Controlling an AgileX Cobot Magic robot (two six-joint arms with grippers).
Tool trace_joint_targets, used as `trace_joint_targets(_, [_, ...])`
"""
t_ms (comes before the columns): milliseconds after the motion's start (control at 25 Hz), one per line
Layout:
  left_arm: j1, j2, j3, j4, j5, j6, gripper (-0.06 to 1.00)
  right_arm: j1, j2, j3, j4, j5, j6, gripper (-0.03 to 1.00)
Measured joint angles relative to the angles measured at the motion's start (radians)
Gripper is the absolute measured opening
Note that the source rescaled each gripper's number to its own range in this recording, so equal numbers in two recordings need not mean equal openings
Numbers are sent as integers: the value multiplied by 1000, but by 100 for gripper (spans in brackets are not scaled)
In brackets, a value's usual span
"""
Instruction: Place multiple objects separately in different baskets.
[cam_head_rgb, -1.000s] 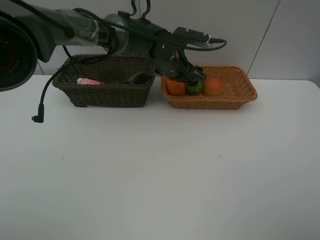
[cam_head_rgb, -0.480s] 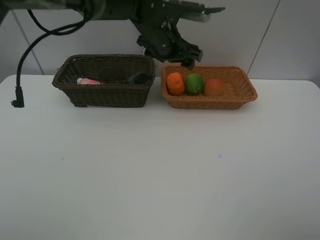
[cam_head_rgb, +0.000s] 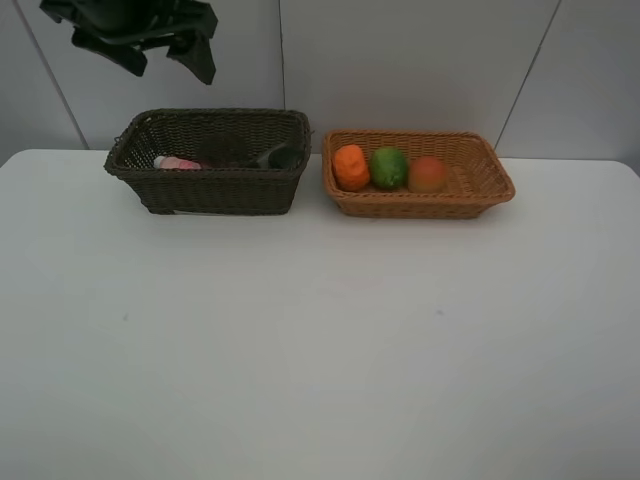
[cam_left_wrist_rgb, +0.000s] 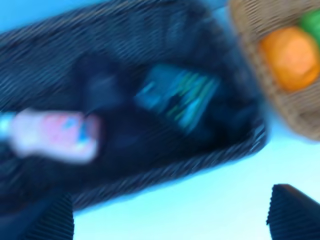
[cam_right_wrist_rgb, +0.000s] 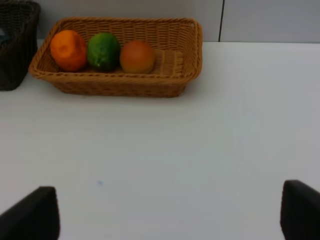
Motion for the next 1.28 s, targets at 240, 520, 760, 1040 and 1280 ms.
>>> trace_joint_targets(240, [134, -345, 282, -2, 36, 41, 100, 0, 0, 0, 0, 0, 0, 94])
trace_joint_targets(520, [160, -667, 488, -9, 133, 91, 100, 0, 0, 0, 0, 0, 0, 94])
trace_joint_targets(760, [160, -929, 605, -13, 195, 95, 100, 0, 0, 0, 0, 0, 0, 94])
trace_joint_targets(1040, [160, -1195, 691, -13, 264, 97, 100, 0, 0, 0, 0, 0, 0, 94])
trace_joint_targets(1280, [160, -1392, 748, -13, 344, 98, 100, 0, 0, 0, 0, 0, 0, 94])
